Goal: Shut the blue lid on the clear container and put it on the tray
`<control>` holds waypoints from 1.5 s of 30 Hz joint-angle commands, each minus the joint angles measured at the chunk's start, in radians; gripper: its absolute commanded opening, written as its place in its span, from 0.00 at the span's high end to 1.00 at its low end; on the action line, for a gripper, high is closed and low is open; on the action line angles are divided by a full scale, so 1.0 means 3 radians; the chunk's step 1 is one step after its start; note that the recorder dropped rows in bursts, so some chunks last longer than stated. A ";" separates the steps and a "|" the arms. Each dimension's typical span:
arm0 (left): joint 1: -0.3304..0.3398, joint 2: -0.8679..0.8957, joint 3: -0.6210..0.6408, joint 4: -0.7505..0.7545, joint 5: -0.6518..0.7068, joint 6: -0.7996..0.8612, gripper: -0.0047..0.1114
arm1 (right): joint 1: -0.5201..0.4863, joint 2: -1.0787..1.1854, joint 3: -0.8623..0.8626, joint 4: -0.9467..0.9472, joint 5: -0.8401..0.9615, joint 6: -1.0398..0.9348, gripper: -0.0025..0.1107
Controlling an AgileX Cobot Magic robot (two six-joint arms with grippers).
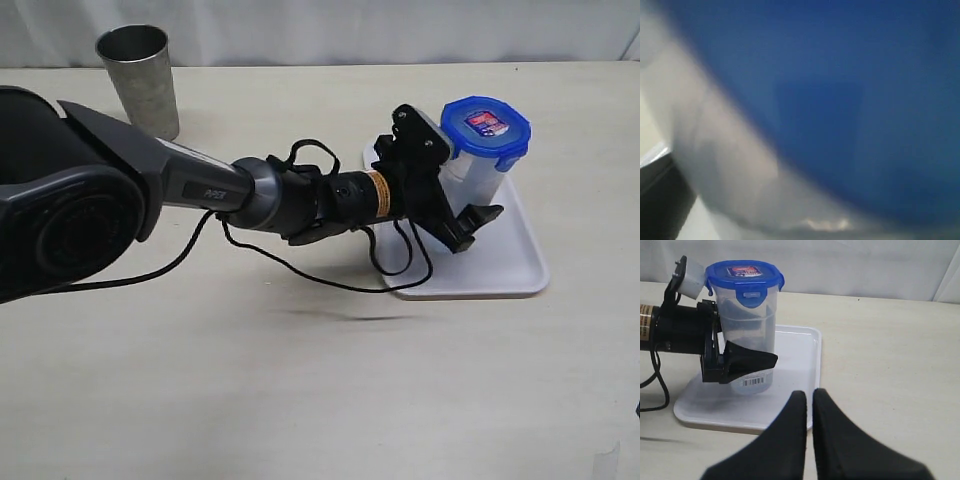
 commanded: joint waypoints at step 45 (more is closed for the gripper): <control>0.0359 -0.1149 0.1535 -0.0190 -0.0076 0.0414 0.16 | -0.0020 -0.0015 0.0009 0.0001 -0.0006 -0.0019 0.94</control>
